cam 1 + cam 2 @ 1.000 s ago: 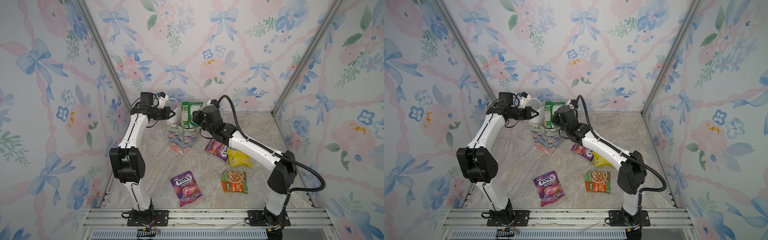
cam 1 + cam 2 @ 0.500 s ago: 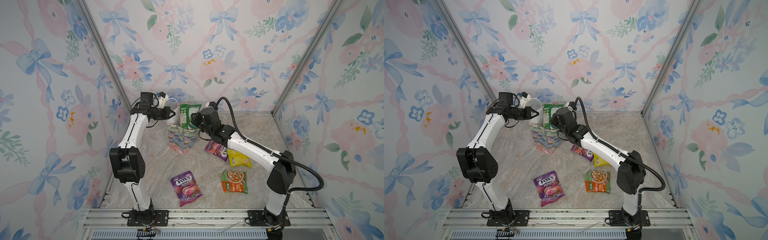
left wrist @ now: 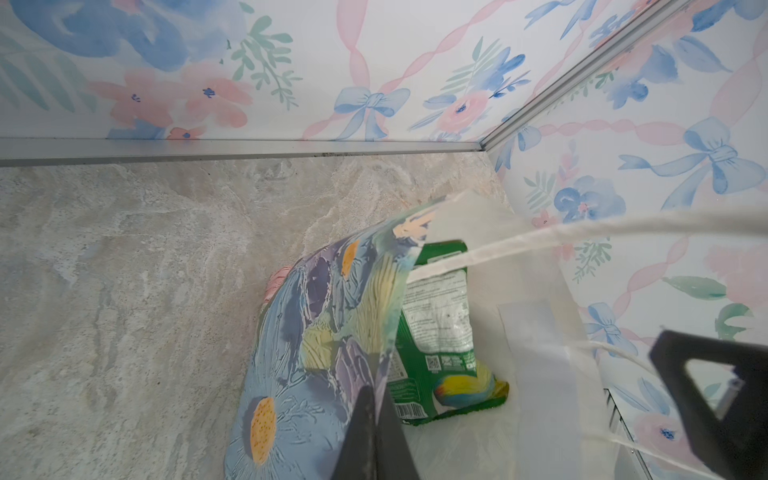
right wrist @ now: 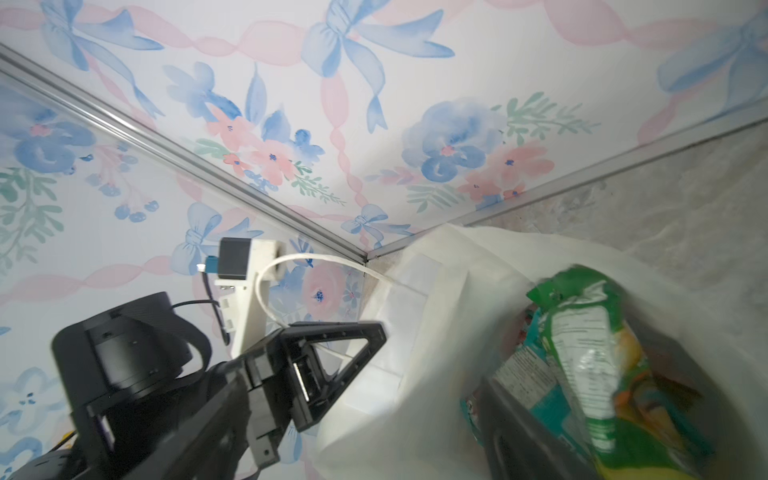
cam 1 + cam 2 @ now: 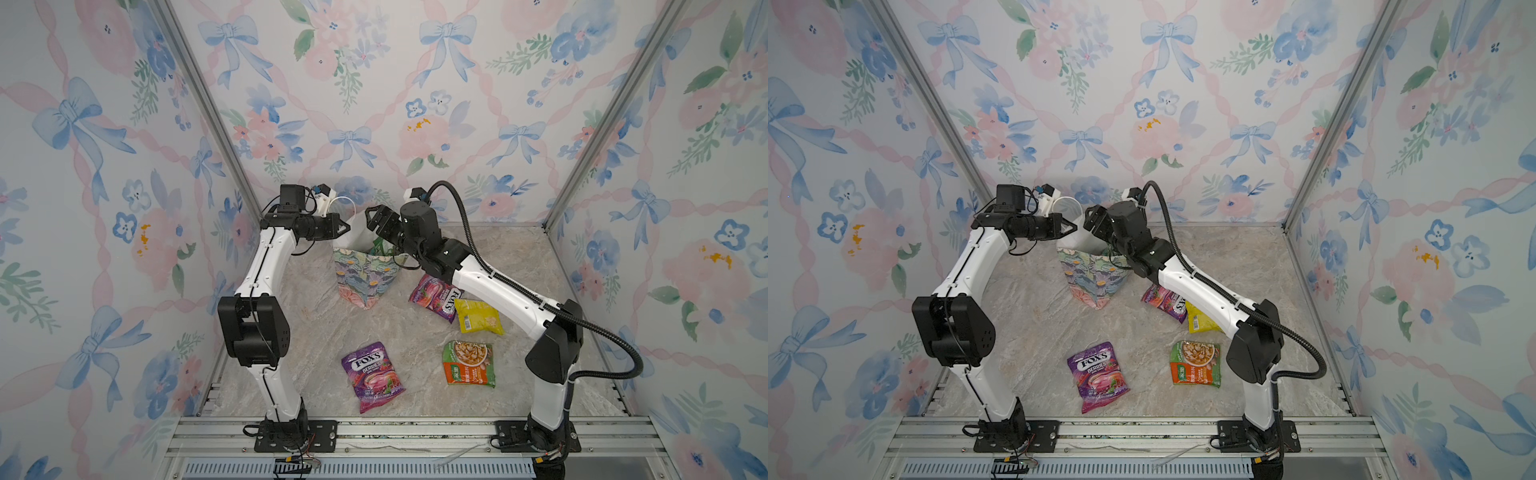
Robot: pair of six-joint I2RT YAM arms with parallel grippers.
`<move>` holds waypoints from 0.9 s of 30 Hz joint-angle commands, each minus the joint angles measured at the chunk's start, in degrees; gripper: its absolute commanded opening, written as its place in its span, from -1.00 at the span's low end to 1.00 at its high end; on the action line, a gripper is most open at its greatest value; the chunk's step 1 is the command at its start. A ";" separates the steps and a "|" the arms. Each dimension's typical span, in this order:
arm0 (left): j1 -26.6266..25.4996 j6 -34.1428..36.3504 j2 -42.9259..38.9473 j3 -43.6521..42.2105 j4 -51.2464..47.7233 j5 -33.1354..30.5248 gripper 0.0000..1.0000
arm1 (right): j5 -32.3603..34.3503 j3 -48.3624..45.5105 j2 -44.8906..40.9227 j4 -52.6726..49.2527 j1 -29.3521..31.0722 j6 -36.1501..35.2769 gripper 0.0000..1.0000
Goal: Place the snacks into the paper bag
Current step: 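Lower the green packet into the bag and open the right gripper, then move the right gripper back toward the purple Fox's berries packet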
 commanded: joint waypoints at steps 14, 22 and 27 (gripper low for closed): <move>0.62 0.59 -2.15 -1.15 -0.10 1.07 -1.00 | -2.36 -2.25 -10.97 -17.58 -2.63 -21.23 0.93; 0.61 0.72 -2.48 -1.27 -0.14 0.92 -1.00 | -7.55 -21.81 -22.39 -24.82 -1.61 -19.96 0.93; 0.71 0.86 -2.76 -1.46 -0.10 0.28 -1.00 | -7.34 -32.60 -25.46 -25.63 3.05 -17.20 0.93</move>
